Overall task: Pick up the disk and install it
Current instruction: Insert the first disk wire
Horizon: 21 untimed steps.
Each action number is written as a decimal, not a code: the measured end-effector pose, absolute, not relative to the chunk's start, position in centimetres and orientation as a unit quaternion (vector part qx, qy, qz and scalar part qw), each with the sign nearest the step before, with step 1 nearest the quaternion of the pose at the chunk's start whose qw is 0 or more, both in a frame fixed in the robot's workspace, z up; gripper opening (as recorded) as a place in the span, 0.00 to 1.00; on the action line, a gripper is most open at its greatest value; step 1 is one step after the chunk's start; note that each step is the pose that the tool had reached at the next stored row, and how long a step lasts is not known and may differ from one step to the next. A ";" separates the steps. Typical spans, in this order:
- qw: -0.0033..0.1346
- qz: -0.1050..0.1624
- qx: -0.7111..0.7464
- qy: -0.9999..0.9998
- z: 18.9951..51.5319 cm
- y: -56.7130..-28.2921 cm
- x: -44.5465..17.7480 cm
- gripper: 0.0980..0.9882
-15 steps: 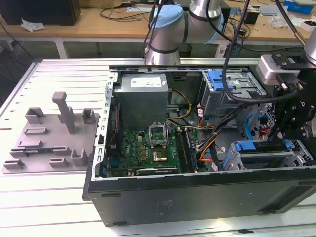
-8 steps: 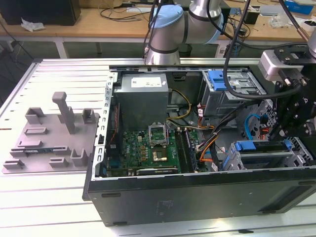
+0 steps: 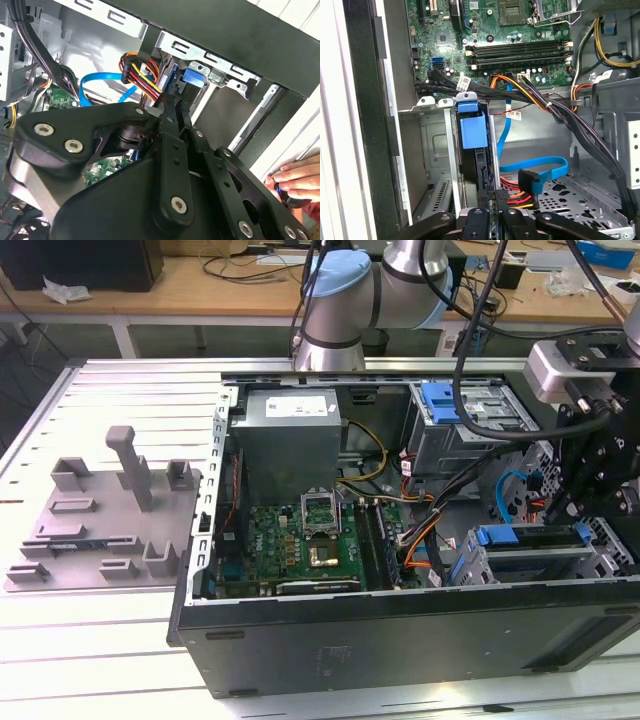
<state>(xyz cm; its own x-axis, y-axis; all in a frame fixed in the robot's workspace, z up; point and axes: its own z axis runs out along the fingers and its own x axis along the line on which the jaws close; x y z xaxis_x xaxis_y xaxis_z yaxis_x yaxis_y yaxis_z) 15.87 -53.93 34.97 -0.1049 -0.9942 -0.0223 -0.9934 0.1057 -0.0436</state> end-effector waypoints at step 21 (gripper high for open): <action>0.023 -0.009 -0.669 0.743 34.3 -54.0 15.9 0.08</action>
